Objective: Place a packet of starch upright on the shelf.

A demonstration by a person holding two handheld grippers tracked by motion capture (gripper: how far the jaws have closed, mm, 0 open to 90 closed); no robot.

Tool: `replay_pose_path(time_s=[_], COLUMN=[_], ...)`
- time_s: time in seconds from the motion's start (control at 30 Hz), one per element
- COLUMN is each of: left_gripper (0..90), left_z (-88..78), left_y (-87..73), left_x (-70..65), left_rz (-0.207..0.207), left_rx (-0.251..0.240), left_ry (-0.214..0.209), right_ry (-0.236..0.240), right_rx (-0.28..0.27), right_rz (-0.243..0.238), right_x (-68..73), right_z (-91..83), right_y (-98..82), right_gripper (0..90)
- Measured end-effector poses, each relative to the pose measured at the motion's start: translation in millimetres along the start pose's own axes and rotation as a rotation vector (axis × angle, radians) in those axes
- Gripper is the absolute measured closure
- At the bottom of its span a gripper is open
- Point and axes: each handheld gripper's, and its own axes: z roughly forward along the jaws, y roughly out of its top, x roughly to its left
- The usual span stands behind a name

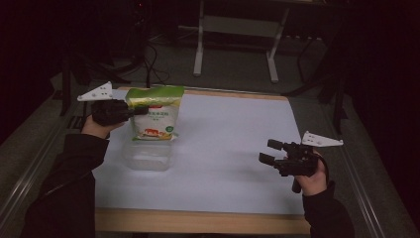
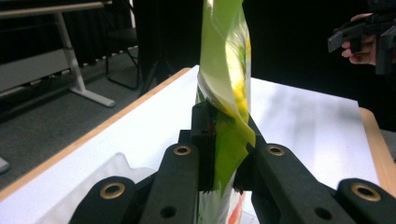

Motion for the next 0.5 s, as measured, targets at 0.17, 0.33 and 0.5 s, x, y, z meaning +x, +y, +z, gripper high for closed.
replay_pose_path(time_s=[0.17, 0.33, 0.5], left_gripper=[83.2, 83.2, 83.2], left_z=[-1.7, -7.7, -13.5], left_y=[-12.5, -19.8, -29.2], left_x=[5.7, 12.9, 17.7], left_rz=[-0.008, -0.033, -0.049], left_rx=[-0.014, -0.005, -0.003], left_ry=[-0.021, -0.025, -0.023], right_ry=[-0.004, -0.002, 0.004], right_rx=[0.002, 0.007, 0.007], right_rz=[0.005, 0.011, 0.015], right_x=[-1.7, -1.8, -1.7], right_z=[1.2, 4.3, 6.5], right_y=[-0.9, -1.9, -2.0], right_gripper=[19.6, 19.6, 19.6])
